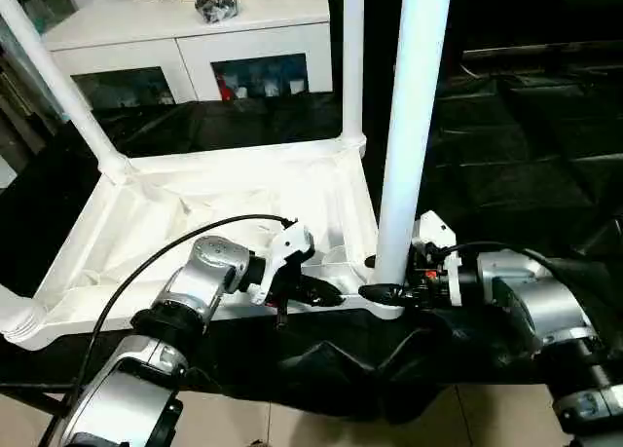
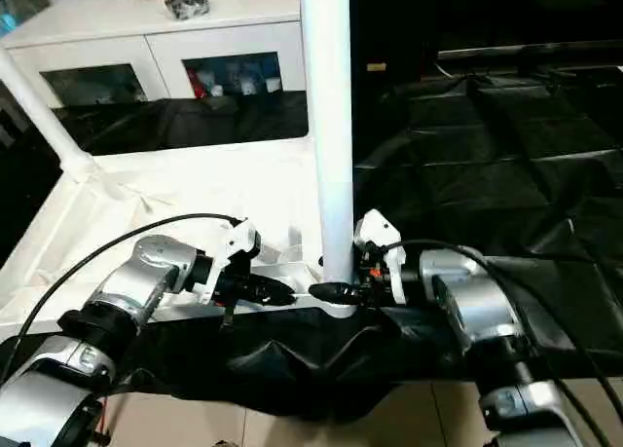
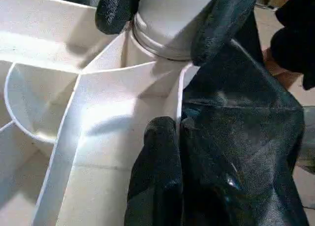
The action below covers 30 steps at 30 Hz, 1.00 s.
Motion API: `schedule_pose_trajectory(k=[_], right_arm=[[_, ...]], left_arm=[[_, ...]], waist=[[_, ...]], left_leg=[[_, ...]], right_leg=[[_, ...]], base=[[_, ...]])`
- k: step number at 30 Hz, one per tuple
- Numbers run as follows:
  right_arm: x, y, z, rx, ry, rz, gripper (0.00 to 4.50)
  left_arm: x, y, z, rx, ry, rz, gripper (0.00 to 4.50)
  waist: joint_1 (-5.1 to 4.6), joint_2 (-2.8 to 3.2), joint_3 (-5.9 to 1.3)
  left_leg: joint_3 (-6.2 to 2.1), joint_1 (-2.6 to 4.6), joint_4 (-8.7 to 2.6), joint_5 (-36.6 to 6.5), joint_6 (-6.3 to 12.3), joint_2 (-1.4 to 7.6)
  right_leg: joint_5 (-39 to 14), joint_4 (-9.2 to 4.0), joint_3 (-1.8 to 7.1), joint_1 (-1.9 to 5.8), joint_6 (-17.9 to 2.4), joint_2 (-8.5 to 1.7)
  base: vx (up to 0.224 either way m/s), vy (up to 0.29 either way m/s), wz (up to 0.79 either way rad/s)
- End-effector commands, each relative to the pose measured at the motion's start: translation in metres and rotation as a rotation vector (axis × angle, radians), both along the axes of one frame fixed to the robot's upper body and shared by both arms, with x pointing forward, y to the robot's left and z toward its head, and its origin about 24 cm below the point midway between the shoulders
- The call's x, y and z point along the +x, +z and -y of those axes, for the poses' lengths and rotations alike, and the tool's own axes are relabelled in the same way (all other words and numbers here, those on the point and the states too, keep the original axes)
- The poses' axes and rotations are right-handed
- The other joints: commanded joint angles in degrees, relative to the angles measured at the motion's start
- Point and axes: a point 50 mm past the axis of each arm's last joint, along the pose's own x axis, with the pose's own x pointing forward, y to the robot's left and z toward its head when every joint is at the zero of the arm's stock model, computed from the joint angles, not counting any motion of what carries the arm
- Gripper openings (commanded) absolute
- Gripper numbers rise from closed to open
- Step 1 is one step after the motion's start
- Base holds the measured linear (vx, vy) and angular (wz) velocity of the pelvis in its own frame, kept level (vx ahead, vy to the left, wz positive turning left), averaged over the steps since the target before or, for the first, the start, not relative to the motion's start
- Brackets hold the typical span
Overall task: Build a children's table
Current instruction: Rotate leg to tighten
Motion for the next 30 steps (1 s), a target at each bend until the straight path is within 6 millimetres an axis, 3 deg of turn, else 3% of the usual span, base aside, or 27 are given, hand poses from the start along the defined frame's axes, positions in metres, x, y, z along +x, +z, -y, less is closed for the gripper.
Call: schedule_pose_trajectory(k=[1, 3, 7, 9, 13, 14, 15, 16, 17, 19, 23, 28, 30], right_arm=[[-0.012, -0.012, -0.054, 0.109, 0.098, -0.030, 2.57], [0.004, -0.023, -0.060, 0.102, -0.153, -0.037, 2.55], [0.015, -0.028, -0.064, 0.110, -0.323, -0.047, 2.53], [0.023, -0.029, -0.073, 0.083, -0.433, -0.036, 2.52], [0.029, -0.031, -0.081, 0.059, -0.527, -0.041, 2.52], [0.029, -0.031, -0.082, 0.065, -0.525, -0.043, 3.22], [0.028, -0.030, -0.083, 0.095, -0.520, -0.053, 3.22], [0.028, -0.030, -0.083, 0.095, -0.520, -0.053, 3.22], [0.028, -0.029, -0.084, 0.109, -0.511, -0.056, 3.22], [0.029, -0.027, -0.085, 0.107, -0.490, -0.042, 3.67], [0.030, -0.016, -0.073, 0.110, -0.399, 0.016, 3.72], [0.019, 0.008, -0.020, 0.079, -0.239, 0.117, 3.72], [0.013, 0.014, 0.000, 0.052, -0.214, 0.143, 3.72]], left_arm=[[0.020, 0.024, 0.025, -0.074, 0.164, 0.128, 0.00], [0.025, 0.025, 0.032, -0.083, 0.271, 0.137, 0.00], [0.029, 0.025, 0.038, -0.097, 0.377, 0.132, 0.00], [0.030, 0.025, 0.047, -0.110, 0.428, 0.139, 0.00], [0.030, 0.026, 0.056, -0.127, 0.442, 0.155, 0.00], [0.029, 0.026, 0.057, -0.124, 0.431, 0.162, 0.00], [0.028, 0.026, 0.058, -0.117, 0.414, 0.171, 0.00], [0.028, 0.026, 0.058, -0.117, 0.414, 0.171, 0.00], [0.027, 0.027, 0.058, -0.114, 0.393, 0.180, 0.00], [0.026, 0.027, 0.057, -0.110, 0.369, 0.193, 0.00], [0.025, 0.026, 0.054, -0.098, 0.334, 0.198, 0.00], [0.022, 0.024, 0.049, -0.094, 0.297, 0.190, 0.00], [0.021, 0.022, 0.047, -0.086, 0.281, 0.187, 0.00]], waist=[[-0.72, -1.06, -2.91], [-1.61, -1.00, -2.80], [-3.13, -1.01, -2.62], [-3.78, -0.73, -3.02], [-4.46, -0.88, -3.28], [-4.39, -0.79, -3.28], [-4.00, -1.49, -3.26], [-4.01, -1.32, -3.25], [-4.04, -1.83, -3.29], [-3.92, -1.60, -3.15], [-3.78, -1.81, -3.11], [-2.44, -1.54, -3.60], [-1.80, -1.89, -3.71]], left_leg=[[-0.09, 0.49, -4.01, -18.3, 3.34, 0.54], [-0.34, 0.32, -4.15, -19.2, 2.16, 0.27], [-0.47, 0.39, -4.03, -20.9, 2.20, -0.09], [-0.55, -0.05, -3.99, -19.3, 3.04, -0.07], [-0.33, -0.32, -3.72, -16.8, 4.30, -0.18], [-0.35, -0.34, -3.72, -16.4, 4.54, -0.14], [-0.25, -0.43, -3.75, -14.9, 5.53, -0.10], [-0.19, -0.38, -3.68, -14.8, 5.79, -0.03], [-0.18, -0.43, -3.70, -14.6, 5.93, 0.05], [-0.25, -0.36, -3.89, -15.1, 5.72, 0.19], [-0.25, -0.38, -3.92, -15.8, 5.62, 0.21], [0.13, -0.46, -3.19, -10.5, 7.83, 0.38], [0.24, -0.43, -2.95, -9.8, 8.58, 0.41]], right_leg=[[-23.6, -4.81, 1.21, 2.51, -10.2, -2.09], [-26.2, -4.85, 0.92, 2.42, -9.5, -2.19], [-29.7, -5.55, 0.72, 2.16, -7.9, -2.03], [-25.3, -5.27, 0.78, 2.44, -8.7, -1.98], [-20.3, -4.93, 0.80, 2.75, -10.5, -1.96], [-19.9, -4.88, 0.79, 2.80, -10.6, -2.01], [-20.4, -4.80, 0.77, 2.92, -10.7, -2.13], [-20.6, -4.90, 0.83, 2.82, -10.6, -2.18], [-20.4, -4.91, 0.87, 2.83, -10.6, -2.18], [-21.2, -4.86, 0.88, 2.77, -10.6, -2.14], [-21.2, -4.83, 0.96, 2.92, -10.5, -2.21], [-12.3, -4.06, 1.18, 3.22, -12.3, -2.09], [-11.1, -3.90, 1.17, 3.34, -12.7, -2.03]], base=[[0.000, 0.000, 0.00], [0.000, 0.000, 0.00], [0.000, 0.000, 0.00], [0.000, 0.000, 0.00], [0.000, 0.000, 0.00], [0.000, 0.000, 0.00], [0.000, 0.000, 0.00], [0.000, 0.000, 0.00], [0.000, 0.000, 0.00], [0.000, 0.000, 0.00], [0.000, 0.000, 0.00], [0.000, 0.000, 0.00], [0.000, 0.000, 0.00]])
